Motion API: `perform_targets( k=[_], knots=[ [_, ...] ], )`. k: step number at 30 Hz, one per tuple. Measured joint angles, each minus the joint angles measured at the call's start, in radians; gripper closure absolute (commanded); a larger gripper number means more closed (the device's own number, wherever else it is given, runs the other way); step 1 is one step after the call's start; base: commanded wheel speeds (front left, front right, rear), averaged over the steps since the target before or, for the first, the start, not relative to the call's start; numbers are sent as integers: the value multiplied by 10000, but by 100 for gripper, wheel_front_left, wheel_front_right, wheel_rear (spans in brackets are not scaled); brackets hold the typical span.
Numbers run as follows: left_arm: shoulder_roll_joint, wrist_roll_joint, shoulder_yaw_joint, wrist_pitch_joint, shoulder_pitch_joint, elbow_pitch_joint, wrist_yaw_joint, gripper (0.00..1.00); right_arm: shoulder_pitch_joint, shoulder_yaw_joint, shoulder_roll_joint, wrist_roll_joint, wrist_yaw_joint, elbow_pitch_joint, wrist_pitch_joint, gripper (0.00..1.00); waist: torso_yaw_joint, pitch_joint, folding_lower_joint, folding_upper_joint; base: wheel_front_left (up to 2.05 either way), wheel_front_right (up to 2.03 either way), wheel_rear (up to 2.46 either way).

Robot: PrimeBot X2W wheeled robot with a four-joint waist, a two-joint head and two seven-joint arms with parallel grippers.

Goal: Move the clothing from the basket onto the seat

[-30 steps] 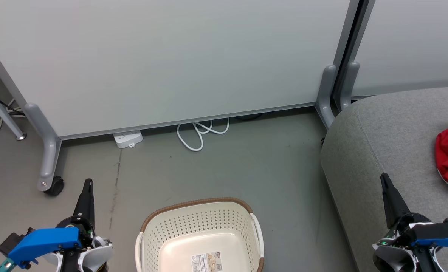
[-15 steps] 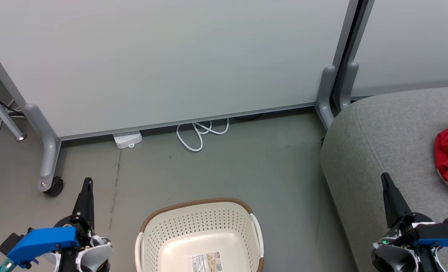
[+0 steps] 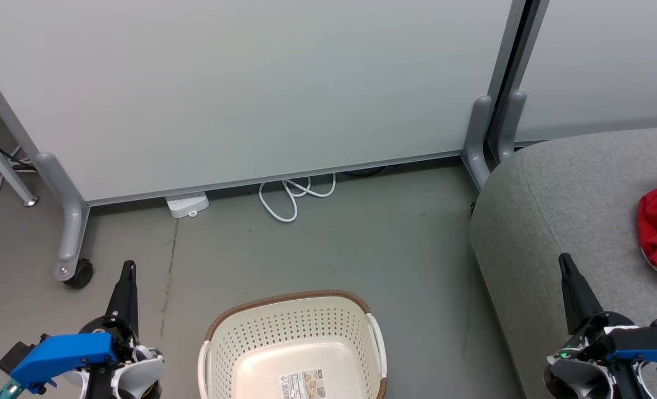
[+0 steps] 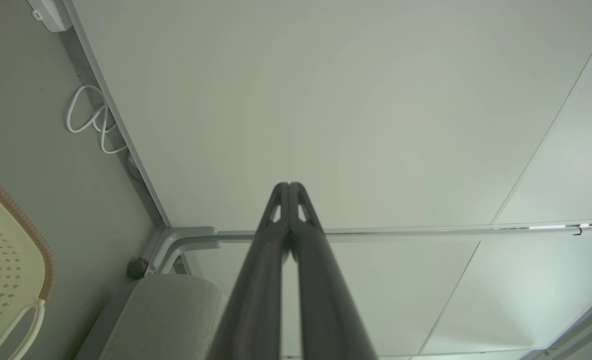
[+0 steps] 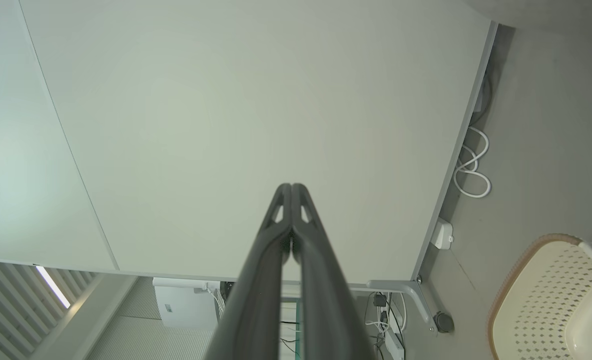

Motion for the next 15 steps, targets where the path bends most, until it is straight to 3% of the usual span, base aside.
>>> perform_targets(
  k=[15],
  knots=[
    [0, 0, 0, 0, 0, 0, 0, 100, -4, 0, 0, 0, 0, 0, 0, 100, 0, 0, -1, 0, 0, 0, 0]
  ],
)
